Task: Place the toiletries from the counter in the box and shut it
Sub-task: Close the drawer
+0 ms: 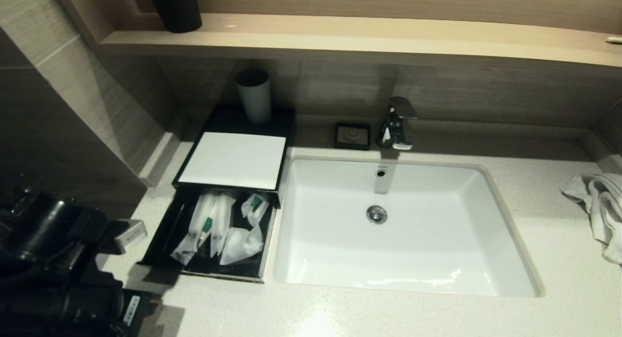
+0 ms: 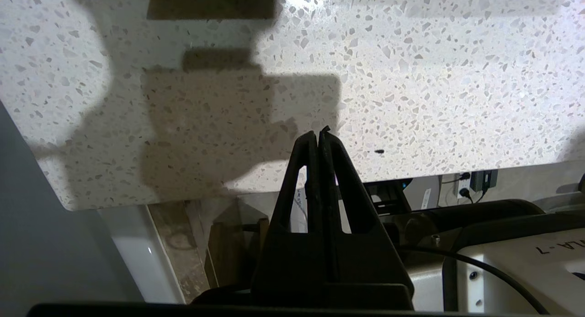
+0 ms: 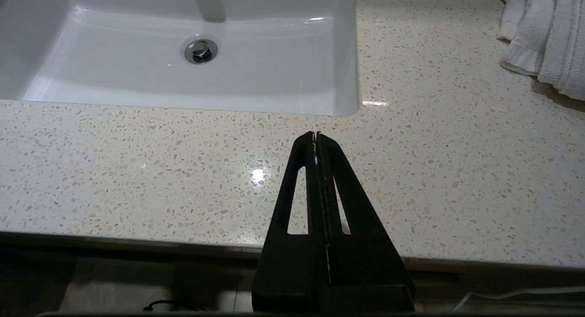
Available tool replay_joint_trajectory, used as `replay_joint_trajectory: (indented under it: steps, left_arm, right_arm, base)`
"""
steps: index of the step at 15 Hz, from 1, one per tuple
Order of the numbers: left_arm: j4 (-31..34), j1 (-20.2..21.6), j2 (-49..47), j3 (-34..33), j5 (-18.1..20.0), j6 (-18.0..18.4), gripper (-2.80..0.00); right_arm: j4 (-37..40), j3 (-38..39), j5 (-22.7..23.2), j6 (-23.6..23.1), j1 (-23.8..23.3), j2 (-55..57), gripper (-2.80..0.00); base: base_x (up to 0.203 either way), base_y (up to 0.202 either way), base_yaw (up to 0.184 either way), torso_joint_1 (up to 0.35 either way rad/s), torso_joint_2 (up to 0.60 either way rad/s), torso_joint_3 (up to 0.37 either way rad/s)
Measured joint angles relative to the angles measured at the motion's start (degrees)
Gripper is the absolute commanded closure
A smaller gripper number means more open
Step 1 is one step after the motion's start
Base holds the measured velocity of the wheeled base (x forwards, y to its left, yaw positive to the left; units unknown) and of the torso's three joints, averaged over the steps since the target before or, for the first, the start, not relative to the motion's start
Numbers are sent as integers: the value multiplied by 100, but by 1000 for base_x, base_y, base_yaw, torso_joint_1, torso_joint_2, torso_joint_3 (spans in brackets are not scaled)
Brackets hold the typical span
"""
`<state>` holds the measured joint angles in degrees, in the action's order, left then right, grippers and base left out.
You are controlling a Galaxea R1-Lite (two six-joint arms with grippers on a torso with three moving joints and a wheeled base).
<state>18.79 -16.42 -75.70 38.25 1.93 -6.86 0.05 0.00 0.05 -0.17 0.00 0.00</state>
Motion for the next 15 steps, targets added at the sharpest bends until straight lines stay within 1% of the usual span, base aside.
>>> replay_joint_trajectory:
  steps: [15]
  left_arm:
    - [-71,6,-951,790,-37,-82,0]
  right_arm:
    - [3,0,0,-1,0,0,0]
  base:
    - [0,0,0,0,0,0]
